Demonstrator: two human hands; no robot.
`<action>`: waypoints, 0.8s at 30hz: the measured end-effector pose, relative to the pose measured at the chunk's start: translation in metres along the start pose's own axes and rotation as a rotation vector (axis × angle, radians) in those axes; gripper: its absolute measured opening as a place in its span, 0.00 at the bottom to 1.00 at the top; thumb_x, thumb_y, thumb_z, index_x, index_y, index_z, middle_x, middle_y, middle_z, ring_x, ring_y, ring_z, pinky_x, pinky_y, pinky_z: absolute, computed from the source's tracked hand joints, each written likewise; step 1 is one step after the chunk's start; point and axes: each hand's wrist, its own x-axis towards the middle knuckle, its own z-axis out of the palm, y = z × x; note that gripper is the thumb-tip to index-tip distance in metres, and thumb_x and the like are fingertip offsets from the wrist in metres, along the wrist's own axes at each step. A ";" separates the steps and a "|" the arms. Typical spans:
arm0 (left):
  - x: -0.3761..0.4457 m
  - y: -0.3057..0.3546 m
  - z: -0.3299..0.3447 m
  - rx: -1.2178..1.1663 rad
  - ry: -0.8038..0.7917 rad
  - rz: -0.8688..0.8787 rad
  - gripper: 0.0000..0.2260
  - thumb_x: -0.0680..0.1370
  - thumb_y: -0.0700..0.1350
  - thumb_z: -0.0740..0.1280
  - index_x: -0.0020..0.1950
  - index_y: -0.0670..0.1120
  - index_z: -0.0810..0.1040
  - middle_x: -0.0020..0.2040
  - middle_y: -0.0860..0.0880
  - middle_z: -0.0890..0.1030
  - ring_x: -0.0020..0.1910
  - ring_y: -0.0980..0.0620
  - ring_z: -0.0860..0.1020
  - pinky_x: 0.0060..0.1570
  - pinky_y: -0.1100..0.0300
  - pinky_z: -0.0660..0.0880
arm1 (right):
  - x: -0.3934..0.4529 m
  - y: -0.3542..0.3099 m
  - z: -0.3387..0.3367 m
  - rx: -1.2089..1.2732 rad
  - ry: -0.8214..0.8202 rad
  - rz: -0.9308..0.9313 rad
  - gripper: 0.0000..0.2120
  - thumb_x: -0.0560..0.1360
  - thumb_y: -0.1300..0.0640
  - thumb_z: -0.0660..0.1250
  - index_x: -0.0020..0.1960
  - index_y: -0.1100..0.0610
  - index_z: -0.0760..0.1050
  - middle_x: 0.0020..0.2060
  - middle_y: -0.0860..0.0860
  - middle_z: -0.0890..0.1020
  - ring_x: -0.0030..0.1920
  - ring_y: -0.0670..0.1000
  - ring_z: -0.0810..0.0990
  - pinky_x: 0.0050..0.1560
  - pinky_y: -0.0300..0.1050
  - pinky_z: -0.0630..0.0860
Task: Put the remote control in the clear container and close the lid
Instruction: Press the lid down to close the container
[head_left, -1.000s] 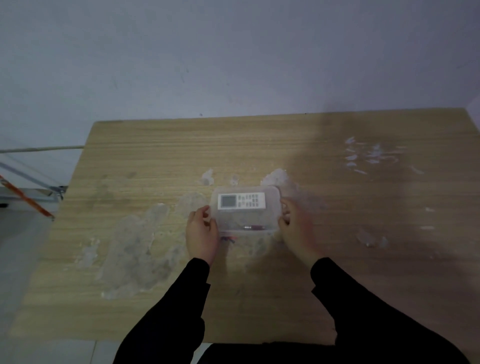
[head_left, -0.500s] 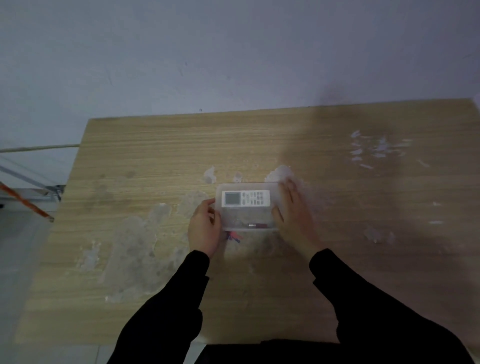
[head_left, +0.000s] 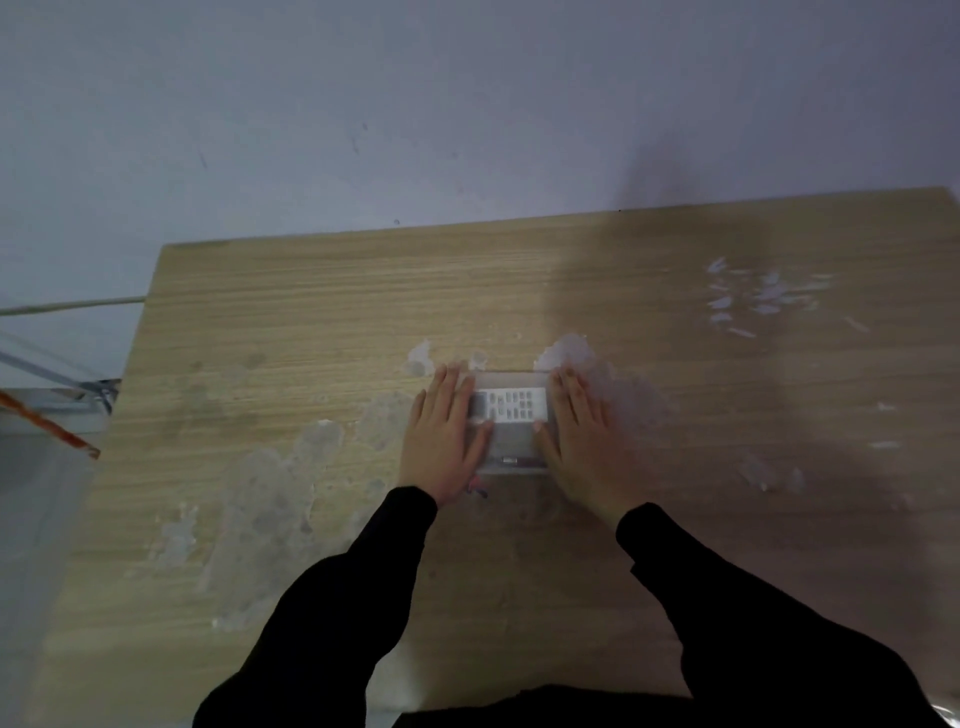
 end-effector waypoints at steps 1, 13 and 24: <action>-0.001 -0.001 0.001 -0.012 0.008 0.007 0.29 0.78 0.59 0.49 0.74 0.44 0.58 0.77 0.44 0.58 0.77 0.46 0.54 0.74 0.47 0.56 | -0.001 0.000 0.000 0.005 0.002 0.001 0.30 0.79 0.45 0.50 0.76 0.53 0.42 0.78 0.52 0.46 0.77 0.52 0.46 0.76 0.56 0.46; -0.001 -0.003 0.006 -0.094 0.029 0.042 0.30 0.77 0.55 0.53 0.74 0.41 0.58 0.77 0.41 0.59 0.77 0.43 0.53 0.76 0.49 0.55 | 0.019 -0.019 -0.004 -0.035 0.033 -0.082 0.29 0.76 0.47 0.51 0.74 0.59 0.54 0.76 0.59 0.55 0.77 0.57 0.48 0.76 0.59 0.49; 0.018 0.002 0.007 0.082 -0.018 0.078 0.28 0.75 0.58 0.52 0.73 0.46 0.59 0.73 0.39 0.65 0.73 0.38 0.60 0.72 0.44 0.57 | 0.022 -0.018 0.003 -0.199 0.019 -0.138 0.32 0.75 0.42 0.56 0.73 0.58 0.57 0.73 0.58 0.64 0.74 0.58 0.59 0.74 0.58 0.55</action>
